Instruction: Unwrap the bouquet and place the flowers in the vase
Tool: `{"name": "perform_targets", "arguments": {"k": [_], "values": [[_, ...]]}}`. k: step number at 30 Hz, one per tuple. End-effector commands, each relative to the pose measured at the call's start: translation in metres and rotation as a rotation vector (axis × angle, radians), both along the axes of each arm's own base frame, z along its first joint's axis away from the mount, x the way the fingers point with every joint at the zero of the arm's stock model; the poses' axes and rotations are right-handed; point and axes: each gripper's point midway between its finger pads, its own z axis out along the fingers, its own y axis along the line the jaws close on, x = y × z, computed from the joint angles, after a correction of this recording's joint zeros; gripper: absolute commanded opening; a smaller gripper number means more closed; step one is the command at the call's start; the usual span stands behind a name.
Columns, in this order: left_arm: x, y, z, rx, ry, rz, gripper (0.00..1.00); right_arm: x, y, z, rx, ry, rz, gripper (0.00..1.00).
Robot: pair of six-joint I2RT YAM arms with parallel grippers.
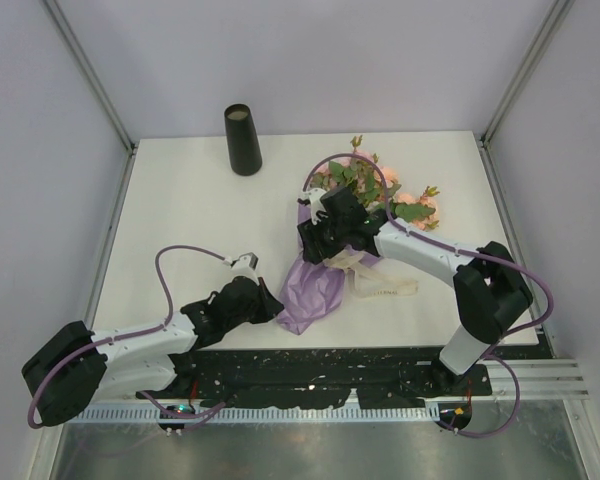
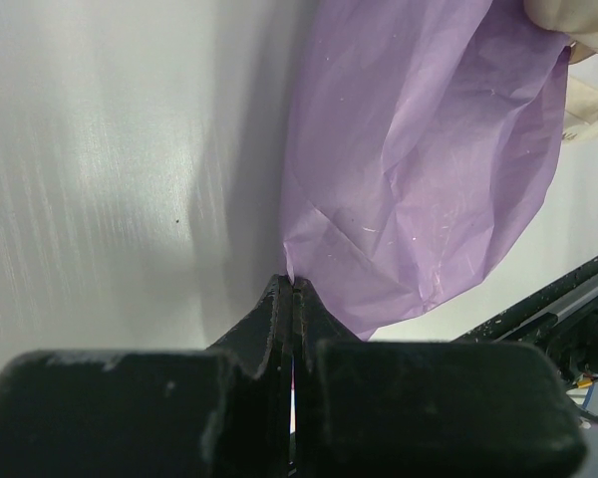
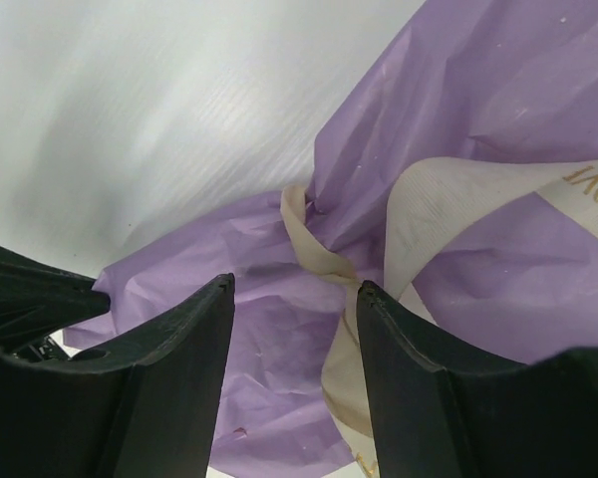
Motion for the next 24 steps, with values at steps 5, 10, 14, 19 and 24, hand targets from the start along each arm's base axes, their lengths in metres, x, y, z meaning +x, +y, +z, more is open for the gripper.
{"name": "perform_targets", "arguments": {"k": [5, 10, 14, 19, 24], "values": [[0.009, -0.004, 0.016, -0.023, -0.049, 0.02, 0.0, 0.023, -0.004, 0.019, -0.077, -0.108, 0.009, 0.56], [0.008, -0.004, 0.015, -0.019, -0.045, 0.019, 0.0, 0.019, -0.013, -0.001, -0.139, -0.095, 0.019, 0.52], [0.009, -0.004, 0.015, -0.014, -0.043, 0.02, 0.0, 0.018, -0.019, -0.004, -0.163, -0.102, 0.008, 0.49], [0.009, -0.001, 0.012, -0.007, -0.037, 0.036, 0.0, 0.026, -0.026, 0.006, -0.188, -0.142, -0.035, 0.29], [0.008, 0.003, 0.007, 0.005, -0.027, 0.058, 0.0, 0.043, -0.032, 0.05, -0.163, -0.246, -0.126, 0.05]]}}
